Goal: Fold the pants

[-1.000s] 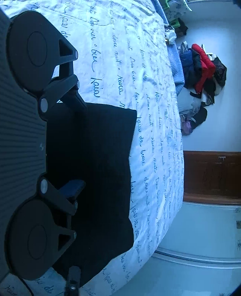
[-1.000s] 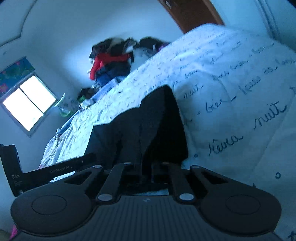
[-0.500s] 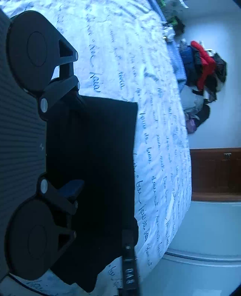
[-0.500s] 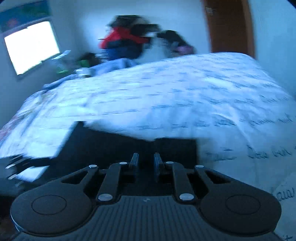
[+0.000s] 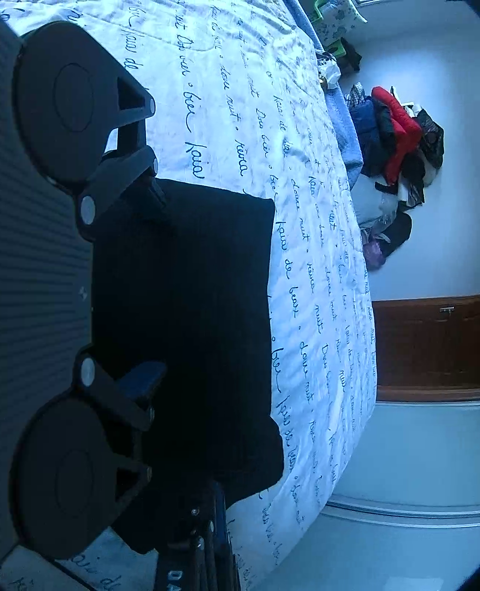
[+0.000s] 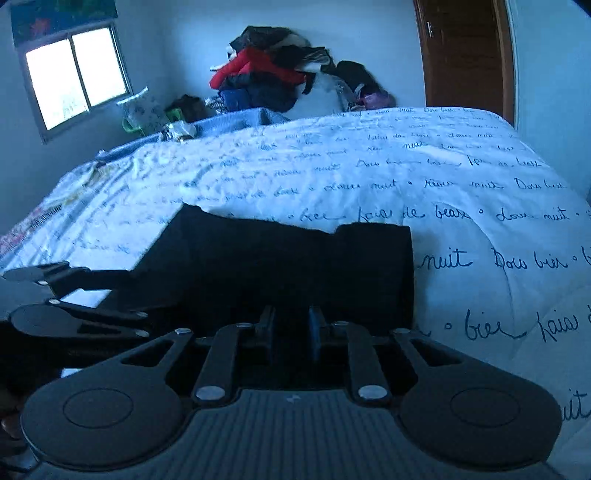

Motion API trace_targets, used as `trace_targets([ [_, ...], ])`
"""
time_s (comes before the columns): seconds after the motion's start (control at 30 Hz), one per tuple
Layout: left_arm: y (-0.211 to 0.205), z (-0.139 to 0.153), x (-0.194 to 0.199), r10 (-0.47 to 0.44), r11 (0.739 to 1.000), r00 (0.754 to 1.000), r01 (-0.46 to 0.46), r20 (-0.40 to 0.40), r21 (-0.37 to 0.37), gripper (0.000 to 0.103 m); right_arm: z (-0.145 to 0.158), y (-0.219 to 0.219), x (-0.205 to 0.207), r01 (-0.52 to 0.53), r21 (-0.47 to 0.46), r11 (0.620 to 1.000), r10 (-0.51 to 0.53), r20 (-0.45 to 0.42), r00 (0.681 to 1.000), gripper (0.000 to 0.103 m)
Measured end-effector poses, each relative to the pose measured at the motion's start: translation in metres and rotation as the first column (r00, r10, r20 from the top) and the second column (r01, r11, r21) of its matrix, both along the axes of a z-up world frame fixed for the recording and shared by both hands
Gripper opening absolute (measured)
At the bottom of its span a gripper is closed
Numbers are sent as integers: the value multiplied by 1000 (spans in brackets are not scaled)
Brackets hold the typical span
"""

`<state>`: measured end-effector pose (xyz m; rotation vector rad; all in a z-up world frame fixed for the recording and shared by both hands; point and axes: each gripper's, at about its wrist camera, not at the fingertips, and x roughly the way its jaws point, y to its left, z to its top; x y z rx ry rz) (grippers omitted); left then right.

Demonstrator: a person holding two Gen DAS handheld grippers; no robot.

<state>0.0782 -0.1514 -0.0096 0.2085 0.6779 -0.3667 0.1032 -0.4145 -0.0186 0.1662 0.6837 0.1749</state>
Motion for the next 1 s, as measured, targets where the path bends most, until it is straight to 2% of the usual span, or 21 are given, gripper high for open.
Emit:
trace_targets([
  [0.13,1,2,-3,9,1000,1000,-9,-5,-10,89,8,14,-17,-5,-74,997,9,46,999,55],
  [0.2,-1,0,-6,5,1000,1000,-5,-9,-8,90,8,24,-23,-32,-120,992,39,52,998,56],
  [0.37,-5,-3,-13,-13,1000,1000,13,3,12,92,-6,37,-24,-72,-199,977,73,-1,997,55],
  [0.6,-6,-1,-17,-13,1000,1000,13,-3,3,92,2,34,-28,-52,-189,981,57,20,998,56],
  [0.77,-9,-4,-20,-14,1000,1000,14,-1,16,92,-5,37,-27,-73,-218,973,73,-7,997,55],
  [1.0,-10,-5,-20,-14,1000,1000,14,-5,12,93,2,28,-30,-53,-180,982,56,16,998,56],
])
